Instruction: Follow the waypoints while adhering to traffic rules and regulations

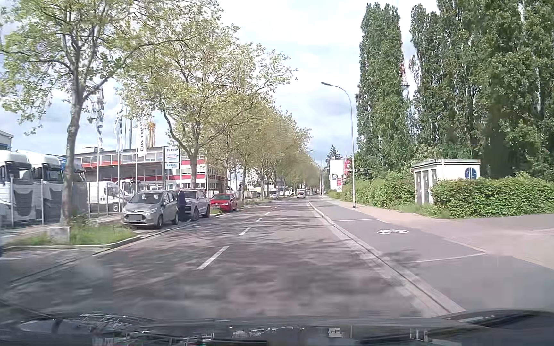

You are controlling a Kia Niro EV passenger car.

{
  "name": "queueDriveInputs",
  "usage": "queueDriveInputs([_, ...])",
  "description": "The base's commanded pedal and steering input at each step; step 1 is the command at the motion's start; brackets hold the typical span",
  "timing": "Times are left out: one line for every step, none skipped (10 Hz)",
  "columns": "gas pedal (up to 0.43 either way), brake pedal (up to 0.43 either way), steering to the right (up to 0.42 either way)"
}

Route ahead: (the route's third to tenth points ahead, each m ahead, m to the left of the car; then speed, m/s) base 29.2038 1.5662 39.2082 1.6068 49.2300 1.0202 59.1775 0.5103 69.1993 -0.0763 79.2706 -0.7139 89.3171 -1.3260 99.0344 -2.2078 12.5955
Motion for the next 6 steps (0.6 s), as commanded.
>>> queueDriveInputs([0.079, 0.000, 0.002])
queueDriveInputs([0.079, 0.000, 0.002])
queueDriveInputs([0.079, 0.000, 0.002])
queueDriveInputs([0.079, 0.000, 0.002])
queueDriveInputs([0.079, 0.000, 0.002])
queueDriveInputs([0.079, 0.000, 0.002])
